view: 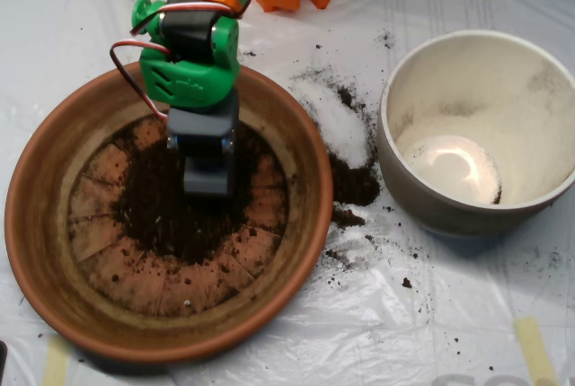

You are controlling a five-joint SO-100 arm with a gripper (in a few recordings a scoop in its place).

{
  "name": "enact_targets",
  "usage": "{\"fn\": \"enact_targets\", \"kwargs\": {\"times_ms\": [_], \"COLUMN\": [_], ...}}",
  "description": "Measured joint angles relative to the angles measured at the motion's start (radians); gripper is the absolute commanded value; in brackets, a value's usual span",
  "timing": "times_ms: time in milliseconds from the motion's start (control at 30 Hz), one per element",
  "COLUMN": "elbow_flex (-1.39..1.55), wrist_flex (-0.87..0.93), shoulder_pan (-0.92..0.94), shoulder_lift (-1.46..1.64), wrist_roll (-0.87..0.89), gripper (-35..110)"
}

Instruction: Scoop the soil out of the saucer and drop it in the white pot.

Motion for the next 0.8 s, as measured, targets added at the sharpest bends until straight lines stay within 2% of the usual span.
{"fn": "enact_targets", "kwargs": {"times_ms": [500,800], "elbow_flex": [-0.147,-0.173], "wrist_flex": [0.184,0.265], "shoulder_pan": [-0.123,-0.256], "shoulder_lift": [0.187,0.333], "wrist_roll": [0.015,-0.021], "gripper": [0,0]}}
